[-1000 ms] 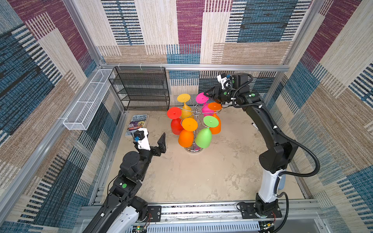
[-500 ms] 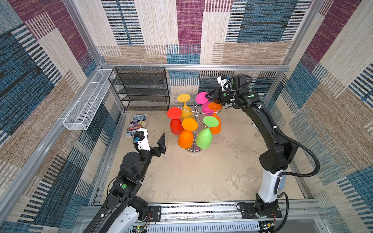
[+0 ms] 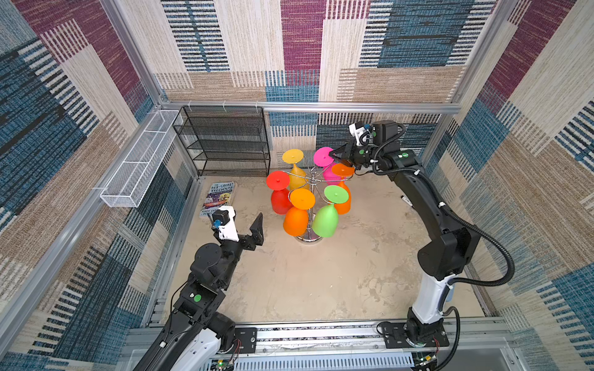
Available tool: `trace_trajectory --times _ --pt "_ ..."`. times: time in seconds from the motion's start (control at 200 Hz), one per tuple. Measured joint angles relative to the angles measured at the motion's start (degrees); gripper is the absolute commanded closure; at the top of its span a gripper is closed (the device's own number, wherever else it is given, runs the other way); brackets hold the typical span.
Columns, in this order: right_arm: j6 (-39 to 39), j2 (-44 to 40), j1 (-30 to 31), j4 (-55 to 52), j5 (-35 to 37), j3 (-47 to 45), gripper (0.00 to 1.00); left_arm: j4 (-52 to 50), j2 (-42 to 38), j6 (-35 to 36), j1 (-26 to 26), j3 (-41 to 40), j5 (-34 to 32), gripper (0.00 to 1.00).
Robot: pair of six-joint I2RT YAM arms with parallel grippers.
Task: Take the wine glass off the wine glass rack
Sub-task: Pick up the wine glass from the wine glass rack.
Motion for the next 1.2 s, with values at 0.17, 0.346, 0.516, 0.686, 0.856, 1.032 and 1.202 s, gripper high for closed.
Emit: trace_trajectory --times 0.17,0.346,0.516,0.686,0.856,1.032,1.202 --pt "3.0 -2.7 -1.8 4.2 -2.9 -4.7 1.00 0.0 0.3 0.0 -0.1 0.0 0.0 0.10" --pt "5.0 -4.1 -3.0 7.3 -5.6 -6.2 1.00 0.0 0.6 0.0 -0.1 0.0 0.0 0.09" --pt "6.4 -4.5 -3.3 9.2 -7.5 -6.6 1.00 0.0 0.6 0.0 -0.1 0.0 0.0 0.10" --pt "7.2 -5.4 -4.4 10.2 -8.0 -7.7 1.00 0.0 0.6 0.2 -0.2 0.0 0.0 0.10" --pt "7.2 -7.2 -5.3 10.7 -8.2 -9.1 1.00 0.0 0.6 0.2 -0.2 0.0 0.0 0.09" --pt "7.2 -7.8 -6.0 11.1 -8.5 -10.1 1.00 0.0 0.6 0.2 -0.2 0.0 0.0 0.10" --pt "7.2 -7.3 -6.2 11.0 -8.6 -9.5 1.00 0.0 0.7 0.2 -0.3 0.0 0.0 0.10"
